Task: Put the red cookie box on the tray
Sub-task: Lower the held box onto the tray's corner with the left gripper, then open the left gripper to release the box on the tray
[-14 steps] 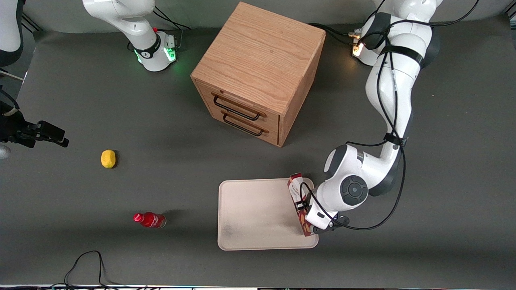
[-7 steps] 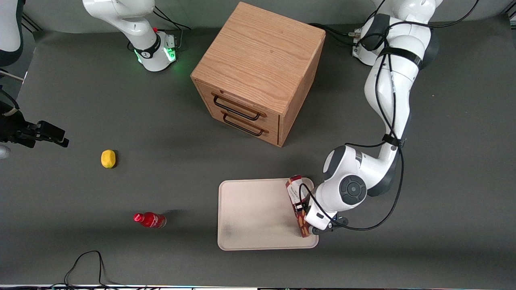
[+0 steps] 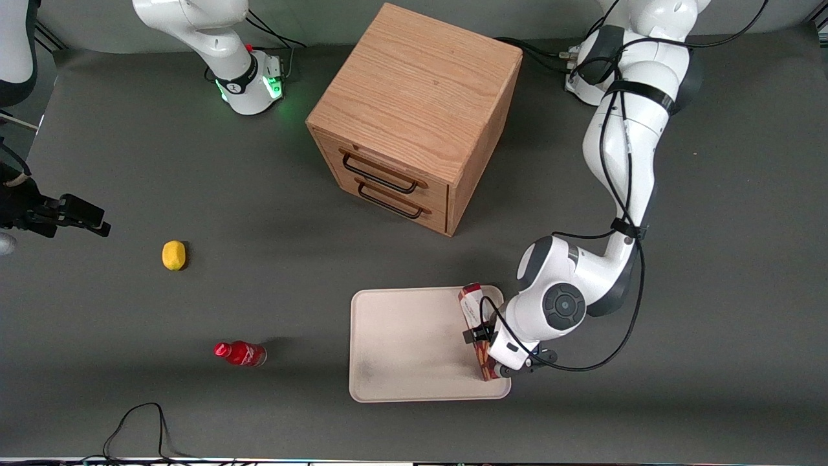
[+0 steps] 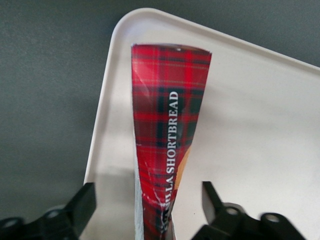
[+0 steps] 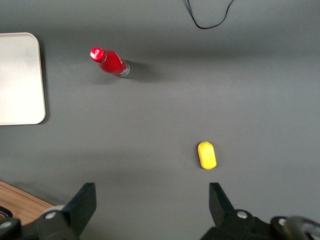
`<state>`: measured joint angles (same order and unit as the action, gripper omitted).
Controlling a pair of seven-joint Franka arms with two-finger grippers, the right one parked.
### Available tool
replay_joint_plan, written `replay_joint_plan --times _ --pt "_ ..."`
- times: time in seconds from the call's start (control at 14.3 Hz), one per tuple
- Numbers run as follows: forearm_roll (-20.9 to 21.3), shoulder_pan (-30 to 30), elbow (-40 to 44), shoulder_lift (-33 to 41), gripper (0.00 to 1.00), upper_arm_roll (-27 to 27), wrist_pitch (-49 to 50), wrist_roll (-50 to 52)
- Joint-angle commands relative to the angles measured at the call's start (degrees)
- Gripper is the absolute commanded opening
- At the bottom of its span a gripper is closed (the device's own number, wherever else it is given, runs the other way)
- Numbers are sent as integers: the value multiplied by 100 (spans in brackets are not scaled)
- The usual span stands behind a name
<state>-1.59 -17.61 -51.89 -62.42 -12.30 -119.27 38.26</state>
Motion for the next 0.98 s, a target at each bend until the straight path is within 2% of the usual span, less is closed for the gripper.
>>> replay_joint_plan --times 0.0,0.49,0.91 --pt "44 -58 179 -34 100 61 122 -38" --pt "44 82 197 835 100 61 1781 -90" --pt "18 740 170 1942 100 52 3496 -1195"
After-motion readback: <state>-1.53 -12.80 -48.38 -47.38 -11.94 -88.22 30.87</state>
